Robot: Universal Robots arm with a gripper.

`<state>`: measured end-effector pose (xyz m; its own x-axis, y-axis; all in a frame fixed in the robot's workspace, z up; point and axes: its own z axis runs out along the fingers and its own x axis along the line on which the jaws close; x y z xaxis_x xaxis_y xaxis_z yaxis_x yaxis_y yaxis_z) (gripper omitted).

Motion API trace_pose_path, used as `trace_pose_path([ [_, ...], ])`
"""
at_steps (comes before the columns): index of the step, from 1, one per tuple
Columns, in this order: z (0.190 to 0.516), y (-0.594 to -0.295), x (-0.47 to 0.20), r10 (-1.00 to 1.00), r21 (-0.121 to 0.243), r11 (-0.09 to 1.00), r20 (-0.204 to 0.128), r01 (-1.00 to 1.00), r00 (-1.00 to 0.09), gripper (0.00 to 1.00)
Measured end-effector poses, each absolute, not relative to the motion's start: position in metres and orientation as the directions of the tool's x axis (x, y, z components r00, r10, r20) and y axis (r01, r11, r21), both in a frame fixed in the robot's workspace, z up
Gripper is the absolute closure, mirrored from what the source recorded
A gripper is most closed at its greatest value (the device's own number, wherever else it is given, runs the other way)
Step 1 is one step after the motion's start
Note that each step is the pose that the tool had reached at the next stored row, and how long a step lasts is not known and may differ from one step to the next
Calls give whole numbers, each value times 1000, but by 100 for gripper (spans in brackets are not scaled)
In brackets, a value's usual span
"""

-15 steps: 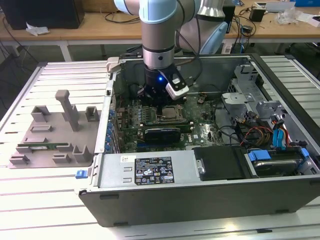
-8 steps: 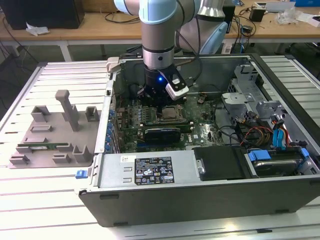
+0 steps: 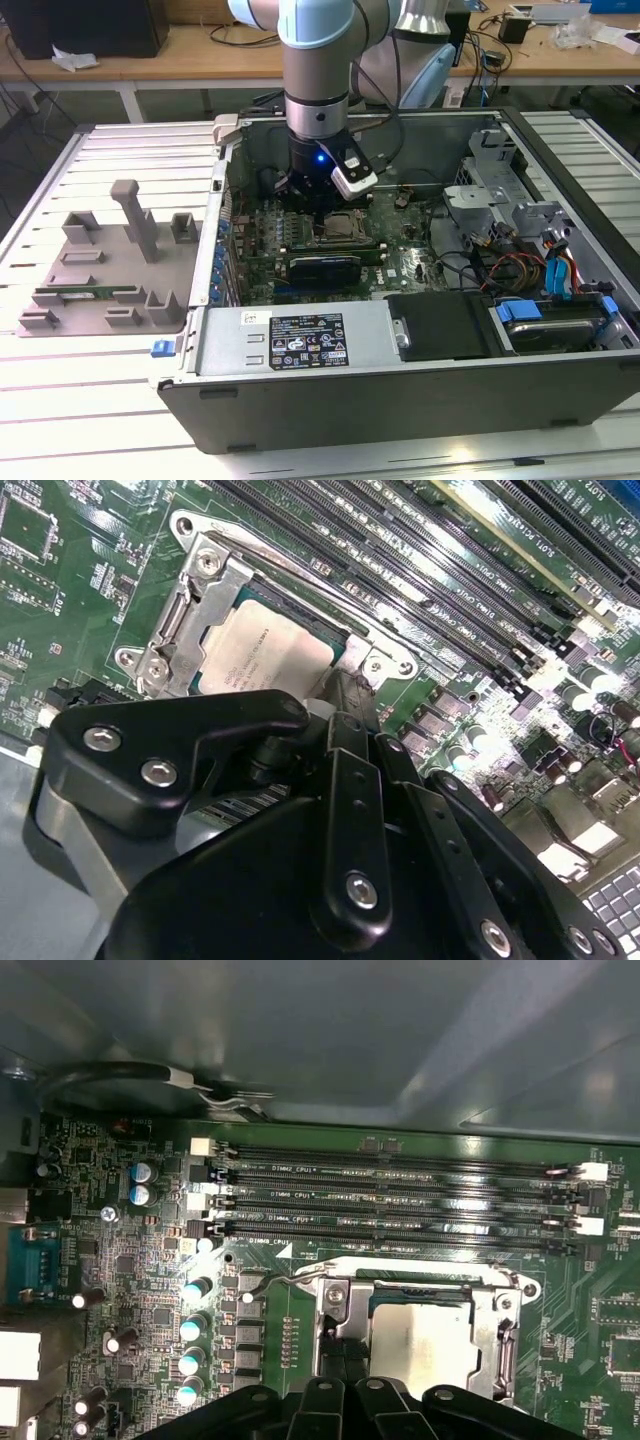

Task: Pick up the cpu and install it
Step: 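Close the cpu cover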

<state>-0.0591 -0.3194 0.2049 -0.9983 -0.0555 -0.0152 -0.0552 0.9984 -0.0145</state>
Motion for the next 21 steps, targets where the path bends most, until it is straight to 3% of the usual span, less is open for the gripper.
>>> trace_pose_path([
  [14, 238, -320, -59, -56, -15, 998, -16, -55, -998, 89],
  [21, 238, -319, -57, -56, -31, 998, -49, -54, -997, 89],
])
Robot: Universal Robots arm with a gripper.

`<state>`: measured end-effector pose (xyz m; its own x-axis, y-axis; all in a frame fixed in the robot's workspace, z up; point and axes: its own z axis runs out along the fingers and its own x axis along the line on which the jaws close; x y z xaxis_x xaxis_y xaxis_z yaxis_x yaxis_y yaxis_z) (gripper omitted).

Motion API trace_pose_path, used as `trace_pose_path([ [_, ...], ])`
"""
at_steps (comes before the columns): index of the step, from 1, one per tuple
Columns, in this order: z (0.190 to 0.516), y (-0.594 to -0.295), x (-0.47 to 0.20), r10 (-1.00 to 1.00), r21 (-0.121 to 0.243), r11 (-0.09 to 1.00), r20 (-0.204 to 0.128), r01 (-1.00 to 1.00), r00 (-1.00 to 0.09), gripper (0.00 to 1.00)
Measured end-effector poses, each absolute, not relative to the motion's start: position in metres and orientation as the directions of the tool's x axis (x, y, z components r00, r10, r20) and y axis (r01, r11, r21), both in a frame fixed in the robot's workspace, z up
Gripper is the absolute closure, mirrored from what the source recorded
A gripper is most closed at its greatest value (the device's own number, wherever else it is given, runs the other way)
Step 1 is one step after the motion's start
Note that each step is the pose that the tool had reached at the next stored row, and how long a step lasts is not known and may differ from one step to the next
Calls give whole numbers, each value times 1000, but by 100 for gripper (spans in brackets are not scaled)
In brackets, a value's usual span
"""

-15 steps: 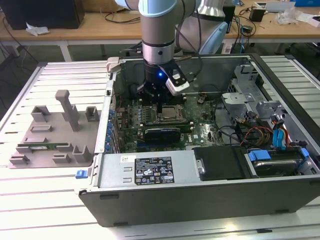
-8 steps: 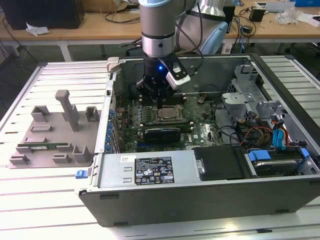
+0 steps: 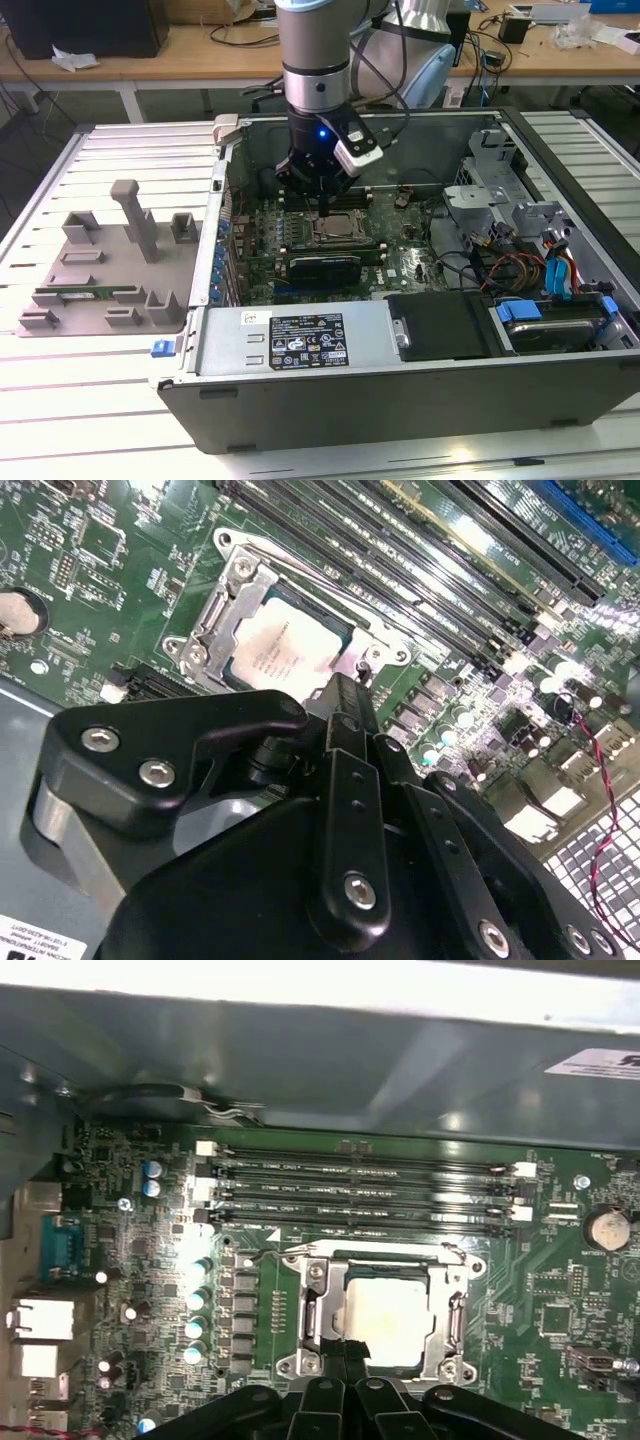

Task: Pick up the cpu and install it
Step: 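Close the cpu cover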

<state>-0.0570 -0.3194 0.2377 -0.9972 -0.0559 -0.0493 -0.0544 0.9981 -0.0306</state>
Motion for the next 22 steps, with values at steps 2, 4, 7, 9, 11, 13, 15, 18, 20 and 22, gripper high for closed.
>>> trace_pose_path([
  [2, 238, -319, -54, -56, -32, 998, -50, -54, -997, 89],
  [4, 238, -319, -51, -56, -34, 998, -50, -54, -997, 89],
  [7, 238, -319, -42, -56, -34, 998, -49, -54, -997, 89],
  [9, 238, -319, -38, -56, -34, 998, -49, -54, -997, 89],
  [11, 238, -319, -33, -56, -34, 998, -49, -54, -997, 89],
  [13, 238, -319, -32, -56, -34, 998, -49, -54, -997, 89],
  [15, 239, -319, -32, -56, -34, 998, -49, -54, -997, 89],
  [18, 243, -319, -32, -56, -34, 998, -49, -54, -997, 89],
  [20, 243, -319, -32, -56, -34, 998, -50, -54, -997, 89],
  [22, 243, -319, -32, -56, -34, 998, -49, -54, -997, 89],
])
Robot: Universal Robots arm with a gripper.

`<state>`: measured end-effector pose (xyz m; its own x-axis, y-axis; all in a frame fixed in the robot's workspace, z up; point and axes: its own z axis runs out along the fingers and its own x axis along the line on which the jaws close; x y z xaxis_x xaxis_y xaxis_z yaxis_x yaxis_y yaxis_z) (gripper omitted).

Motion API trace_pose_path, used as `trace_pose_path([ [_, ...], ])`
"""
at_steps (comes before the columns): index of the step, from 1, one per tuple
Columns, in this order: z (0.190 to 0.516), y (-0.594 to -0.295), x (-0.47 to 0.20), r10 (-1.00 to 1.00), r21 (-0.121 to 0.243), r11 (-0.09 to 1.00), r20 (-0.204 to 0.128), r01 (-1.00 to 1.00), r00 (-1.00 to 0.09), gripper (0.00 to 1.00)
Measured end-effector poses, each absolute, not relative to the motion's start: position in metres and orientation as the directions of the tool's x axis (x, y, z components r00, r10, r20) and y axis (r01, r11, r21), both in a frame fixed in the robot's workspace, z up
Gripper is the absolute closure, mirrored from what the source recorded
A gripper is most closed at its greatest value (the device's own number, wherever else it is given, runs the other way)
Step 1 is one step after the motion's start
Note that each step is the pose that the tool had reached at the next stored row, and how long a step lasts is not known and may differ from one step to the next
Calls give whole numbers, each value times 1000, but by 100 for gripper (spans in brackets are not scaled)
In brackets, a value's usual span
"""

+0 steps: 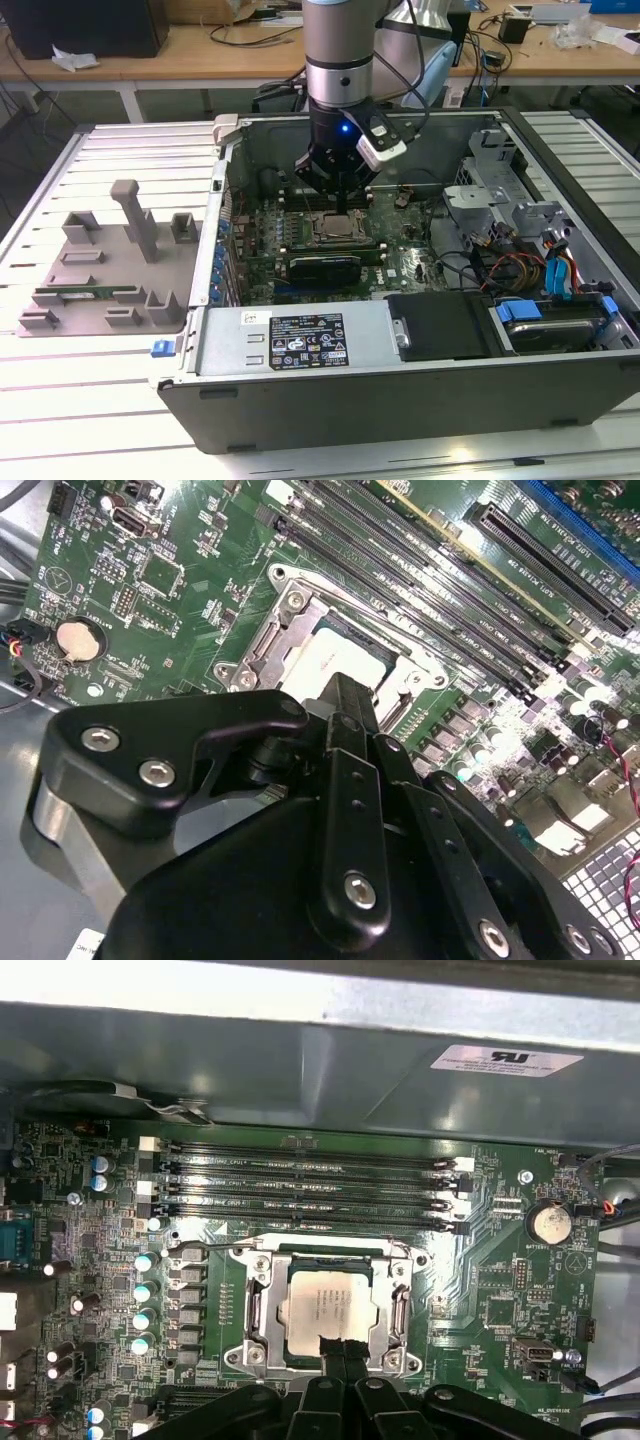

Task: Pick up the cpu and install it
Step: 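Close the cpu cover, then install the first cpu locking lever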

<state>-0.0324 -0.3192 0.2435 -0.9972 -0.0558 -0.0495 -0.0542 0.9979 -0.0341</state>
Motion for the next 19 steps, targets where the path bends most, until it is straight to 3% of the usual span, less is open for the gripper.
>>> trace_pose_path([
  [19, 244, -319, -50, -56, -34, 998, -49, -54, -997, 89],
])
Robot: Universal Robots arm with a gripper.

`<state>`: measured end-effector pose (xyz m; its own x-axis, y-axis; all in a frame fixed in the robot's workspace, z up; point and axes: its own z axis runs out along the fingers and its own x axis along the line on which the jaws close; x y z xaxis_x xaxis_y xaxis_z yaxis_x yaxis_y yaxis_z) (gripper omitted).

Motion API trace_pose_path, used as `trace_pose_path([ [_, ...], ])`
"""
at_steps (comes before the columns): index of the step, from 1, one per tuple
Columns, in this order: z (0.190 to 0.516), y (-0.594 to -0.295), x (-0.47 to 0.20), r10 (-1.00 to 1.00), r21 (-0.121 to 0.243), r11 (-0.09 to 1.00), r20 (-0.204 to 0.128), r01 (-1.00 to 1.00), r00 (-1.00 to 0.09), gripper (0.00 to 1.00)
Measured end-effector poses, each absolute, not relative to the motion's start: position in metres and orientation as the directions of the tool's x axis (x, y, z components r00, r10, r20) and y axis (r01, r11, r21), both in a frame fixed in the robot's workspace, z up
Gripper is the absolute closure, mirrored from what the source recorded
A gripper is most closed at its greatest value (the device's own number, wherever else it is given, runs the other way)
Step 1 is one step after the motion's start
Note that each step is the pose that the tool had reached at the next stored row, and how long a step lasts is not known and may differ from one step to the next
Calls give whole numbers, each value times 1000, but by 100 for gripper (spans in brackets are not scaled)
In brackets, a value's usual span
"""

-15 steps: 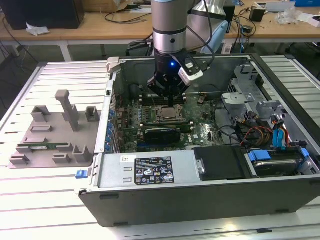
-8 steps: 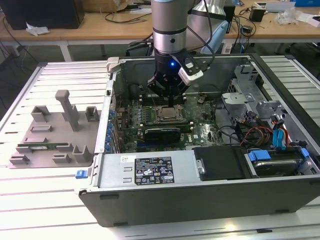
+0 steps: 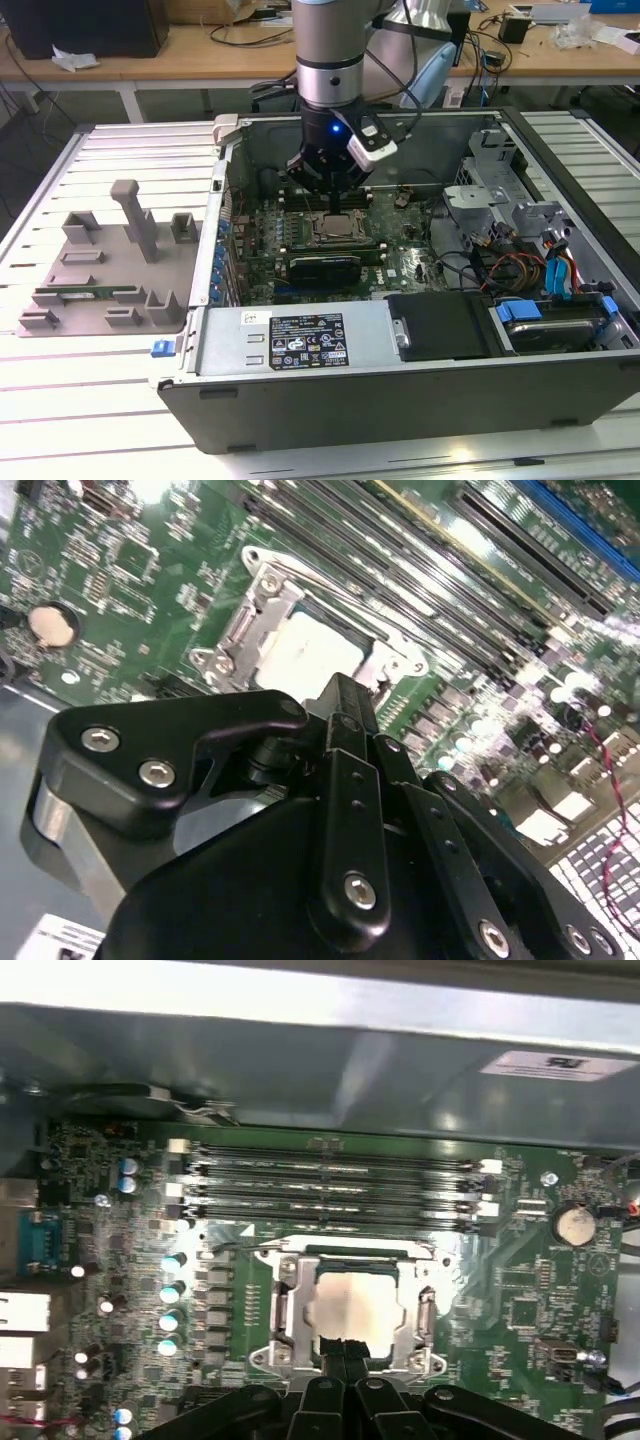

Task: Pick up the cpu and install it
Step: 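Install the first cpu locking lever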

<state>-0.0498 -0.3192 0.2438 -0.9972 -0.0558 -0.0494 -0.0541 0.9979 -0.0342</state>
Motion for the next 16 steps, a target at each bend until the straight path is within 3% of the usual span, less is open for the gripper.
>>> trace_pose_path([
  [16, 244, -319, -88, -56, -34, 998, -49, -54, -997, 89],
])
